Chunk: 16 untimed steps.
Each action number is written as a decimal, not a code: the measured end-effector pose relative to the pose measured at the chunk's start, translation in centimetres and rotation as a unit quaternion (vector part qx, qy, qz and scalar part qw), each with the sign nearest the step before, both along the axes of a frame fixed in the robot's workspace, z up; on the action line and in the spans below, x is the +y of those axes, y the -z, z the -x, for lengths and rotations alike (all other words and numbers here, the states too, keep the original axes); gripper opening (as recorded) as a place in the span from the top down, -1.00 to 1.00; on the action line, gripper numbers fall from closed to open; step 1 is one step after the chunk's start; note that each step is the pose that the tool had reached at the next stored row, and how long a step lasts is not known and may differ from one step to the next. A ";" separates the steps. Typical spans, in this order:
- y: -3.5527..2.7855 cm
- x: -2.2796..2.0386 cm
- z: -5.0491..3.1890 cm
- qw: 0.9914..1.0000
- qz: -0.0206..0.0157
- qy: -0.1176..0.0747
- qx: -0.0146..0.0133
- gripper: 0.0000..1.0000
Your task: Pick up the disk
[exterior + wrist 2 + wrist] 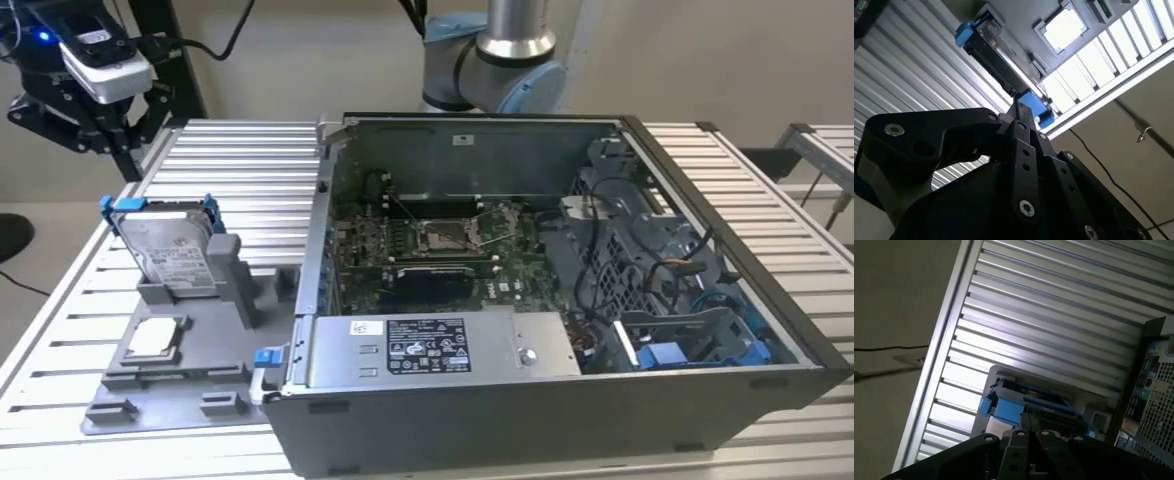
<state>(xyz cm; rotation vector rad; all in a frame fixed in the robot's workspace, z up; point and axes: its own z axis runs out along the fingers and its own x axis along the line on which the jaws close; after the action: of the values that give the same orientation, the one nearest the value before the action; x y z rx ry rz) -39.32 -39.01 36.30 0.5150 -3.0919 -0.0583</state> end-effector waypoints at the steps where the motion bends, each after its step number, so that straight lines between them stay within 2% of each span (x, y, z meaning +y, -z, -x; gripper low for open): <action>1: 0.00 0.00 0.00 1.000 0.000 -0.010 0.000 1.00; 4: 0.00 0.00 0.00 0.999 0.000 -0.036 0.000 1.00; 8: 0.00 0.00 0.00 0.997 0.000 -0.073 -0.001 1.00; 11: 0.00 0.00 0.00 0.995 0.000 -0.100 -0.001 1.00; 14: 0.00 0.00 0.01 0.992 0.000 -0.127 -0.001 1.00; 16: 0.00 0.00 0.00 0.989 0.000 -0.145 -0.001 1.00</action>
<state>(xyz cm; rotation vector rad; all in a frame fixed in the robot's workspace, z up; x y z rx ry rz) -39.33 -39.01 36.30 0.9566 -2.9814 -0.0558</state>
